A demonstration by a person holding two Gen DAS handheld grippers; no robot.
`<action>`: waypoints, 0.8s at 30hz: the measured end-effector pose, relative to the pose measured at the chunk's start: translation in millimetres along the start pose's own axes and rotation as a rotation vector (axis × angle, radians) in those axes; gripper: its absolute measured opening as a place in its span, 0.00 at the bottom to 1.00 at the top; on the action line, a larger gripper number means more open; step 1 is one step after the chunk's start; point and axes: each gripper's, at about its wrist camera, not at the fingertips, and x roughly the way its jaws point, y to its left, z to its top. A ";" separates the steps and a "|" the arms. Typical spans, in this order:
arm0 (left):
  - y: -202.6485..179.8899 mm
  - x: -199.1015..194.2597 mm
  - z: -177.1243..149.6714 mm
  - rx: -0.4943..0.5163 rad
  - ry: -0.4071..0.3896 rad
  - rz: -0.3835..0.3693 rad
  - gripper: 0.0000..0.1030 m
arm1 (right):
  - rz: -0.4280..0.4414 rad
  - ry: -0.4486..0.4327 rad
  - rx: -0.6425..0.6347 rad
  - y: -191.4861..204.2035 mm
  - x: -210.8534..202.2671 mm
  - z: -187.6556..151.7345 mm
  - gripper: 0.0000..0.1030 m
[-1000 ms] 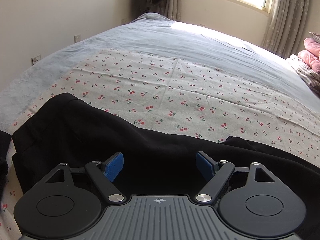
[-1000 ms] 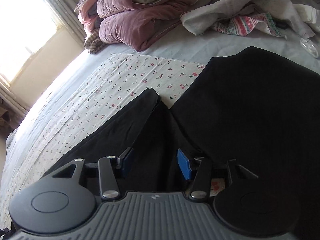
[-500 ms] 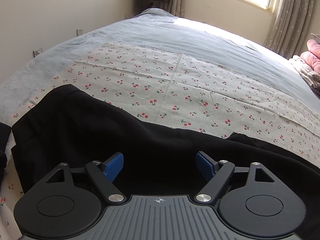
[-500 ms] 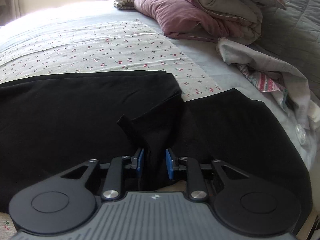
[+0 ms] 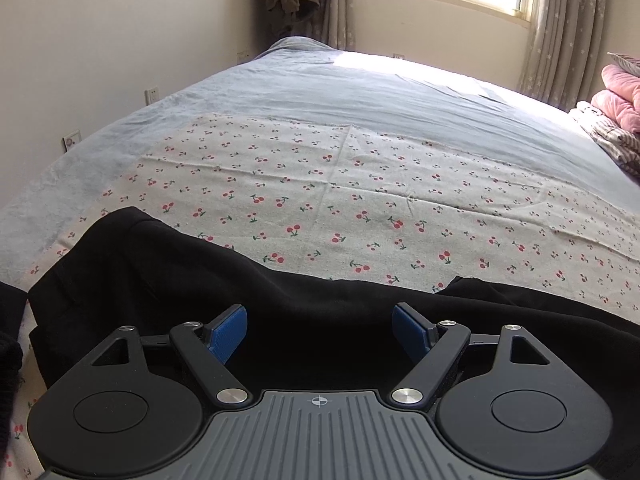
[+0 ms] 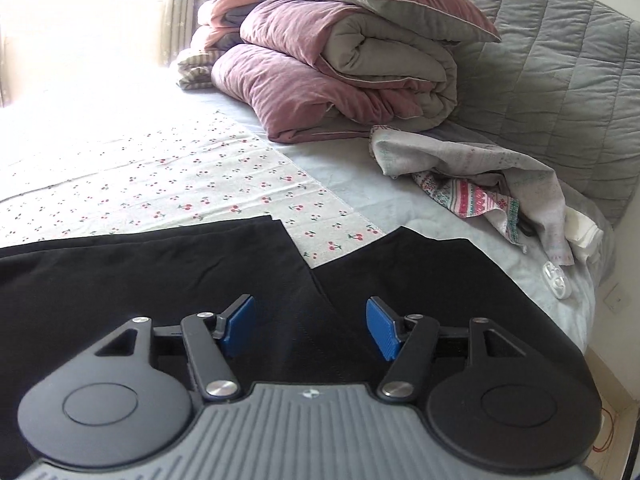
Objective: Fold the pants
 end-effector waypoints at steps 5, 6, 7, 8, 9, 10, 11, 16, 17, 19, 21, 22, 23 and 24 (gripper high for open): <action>-5.5 0.7 9.2 0.104 -0.039 0.047 0.79 | 0.240 0.010 -0.211 75.1 9.2 16.2 0.48; -4.8 1.9 11.5 0.109 -0.037 0.035 0.79 | 0.283 0.023 -0.224 86.4 11.7 18.8 0.48; -4.2 2.8 14.0 0.114 -0.035 0.018 0.79 | 0.316 0.034 -0.230 95.8 13.5 21.1 0.48; -4.5 3.9 16.4 0.123 -0.030 0.001 0.79 | 0.347 0.041 -0.236 104.7 15.4 22.9 0.48; -5.6 5.0 20.3 0.147 -0.020 -0.021 0.79 | 0.371 0.045 -0.242 113.6 17.8 23.8 0.48; -6.1 5.8 23.5 0.160 -0.016 -0.030 0.79 | 0.379 0.057 -0.245 122.4 21.4 24.3 0.48; -6.0 7.3 27.4 0.167 -0.006 -0.040 0.79 | 0.374 0.072 -0.247 131.7 25.2 24.0 0.48; -20.8 35.6 54.1 0.197 0.154 -0.191 0.79 | 0.474 0.145 -0.248 165.1 27.9 12.9 0.48; -28.2 39.2 57.7 0.227 0.165 -0.194 0.79 | 0.491 0.142 -0.265 169.0 25.3 12.0 0.48; -53.0 47.1 61.8 0.338 0.187 -0.203 0.79 | 0.509 0.124 -0.308 173.4 19.0 9.7 0.50; -70.9 53.2 64.4 0.423 0.209 -0.221 0.79 | 0.496 0.125 -0.304 172.3 20.4 10.6 0.51; -78.3 56.7 66.9 0.456 0.216 -0.226 0.79 | 0.488 0.132 -0.293 170.7 22.9 11.7 0.51; -82.2 59.1 68.6 0.470 0.220 -0.232 0.79 | 0.482 0.140 -0.279 168.4 24.3 12.6 0.51; -85.2 62.9 72.1 0.479 0.230 -0.247 0.79 | 0.476 0.146 -0.268 166.3 25.8 13.8 0.51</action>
